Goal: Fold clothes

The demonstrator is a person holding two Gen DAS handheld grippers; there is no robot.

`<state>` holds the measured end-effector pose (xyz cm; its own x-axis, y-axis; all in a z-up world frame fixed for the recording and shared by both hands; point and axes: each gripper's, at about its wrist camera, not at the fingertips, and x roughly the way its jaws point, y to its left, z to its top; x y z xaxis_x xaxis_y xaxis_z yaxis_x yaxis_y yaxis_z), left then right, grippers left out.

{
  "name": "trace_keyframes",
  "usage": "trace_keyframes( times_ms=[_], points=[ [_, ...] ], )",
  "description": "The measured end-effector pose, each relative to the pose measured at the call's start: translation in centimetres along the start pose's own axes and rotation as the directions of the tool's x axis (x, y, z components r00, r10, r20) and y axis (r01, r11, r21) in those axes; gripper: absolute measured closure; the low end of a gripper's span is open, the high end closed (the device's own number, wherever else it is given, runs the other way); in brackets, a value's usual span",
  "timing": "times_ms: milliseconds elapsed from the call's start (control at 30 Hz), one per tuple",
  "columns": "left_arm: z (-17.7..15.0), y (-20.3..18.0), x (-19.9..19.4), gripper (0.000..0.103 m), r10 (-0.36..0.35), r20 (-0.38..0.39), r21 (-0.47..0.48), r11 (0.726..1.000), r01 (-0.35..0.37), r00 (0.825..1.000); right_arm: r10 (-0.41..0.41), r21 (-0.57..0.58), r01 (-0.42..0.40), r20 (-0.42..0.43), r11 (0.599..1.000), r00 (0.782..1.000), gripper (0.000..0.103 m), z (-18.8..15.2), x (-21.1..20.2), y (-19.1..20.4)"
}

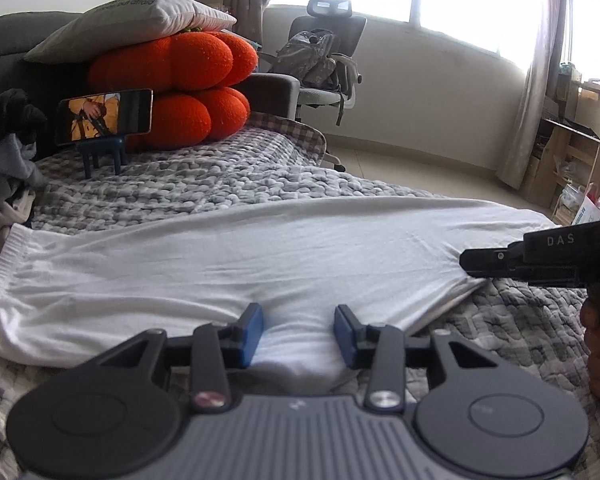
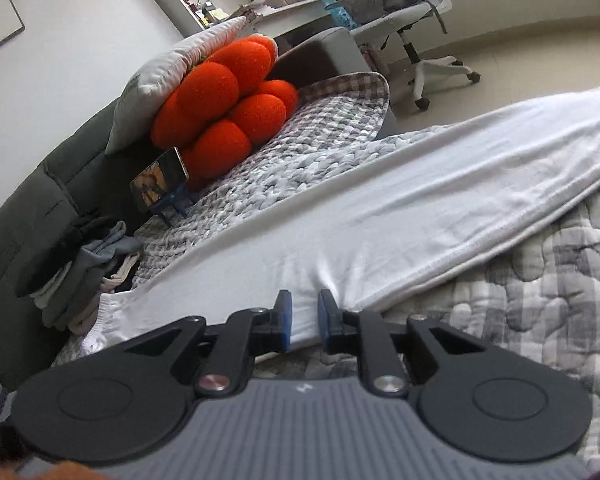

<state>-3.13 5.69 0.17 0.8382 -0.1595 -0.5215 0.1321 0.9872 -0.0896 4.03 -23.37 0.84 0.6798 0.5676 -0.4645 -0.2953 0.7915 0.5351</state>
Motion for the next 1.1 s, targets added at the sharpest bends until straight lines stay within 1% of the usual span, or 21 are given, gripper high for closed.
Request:
trace_keyframes(
  times_ms=[133, 267, 933, 1033, 1100],
  points=[
    [-0.1, 0.1, 0.0, 0.061, -0.004, 0.003, -0.005, 1.0, 0.004, 1.0, -0.02, -0.044, 0.021, 0.007, 0.999, 1.0, 0.082, -0.2, 0.0, 0.7],
    [-0.1, 0.1, 0.0, 0.061, -0.004, 0.004, -0.007, 1.0, 0.004, 1.0, -0.009, -0.031, 0.009, 0.007, 0.999, 1.0, 0.082, 0.0, 0.1, 0.4],
    [-0.1, -0.1, 0.0, 0.06, 0.002, 0.006, 0.002, 1.0, -0.002, 1.0, -0.007, -0.043, 0.007, 0.007, 0.999, 1.0, 0.081, -0.1, 0.1, 0.5],
    [-0.2, -0.1, -0.1, 0.06, 0.001, 0.006, 0.0, 1.0, -0.001, 1.0, 0.011, -0.021, -0.011, -0.01, 1.0, 1.0, 0.082, 0.3, 0.1, -0.1],
    [-0.2, -0.1, -0.1, 0.06, -0.001, 0.007, -0.001, 1.0, 0.001, 1.0, 0.016, 0.009, -0.015, -0.016, 1.0, 1.0, 0.086, 0.8, 0.1, -0.7]
  ],
)
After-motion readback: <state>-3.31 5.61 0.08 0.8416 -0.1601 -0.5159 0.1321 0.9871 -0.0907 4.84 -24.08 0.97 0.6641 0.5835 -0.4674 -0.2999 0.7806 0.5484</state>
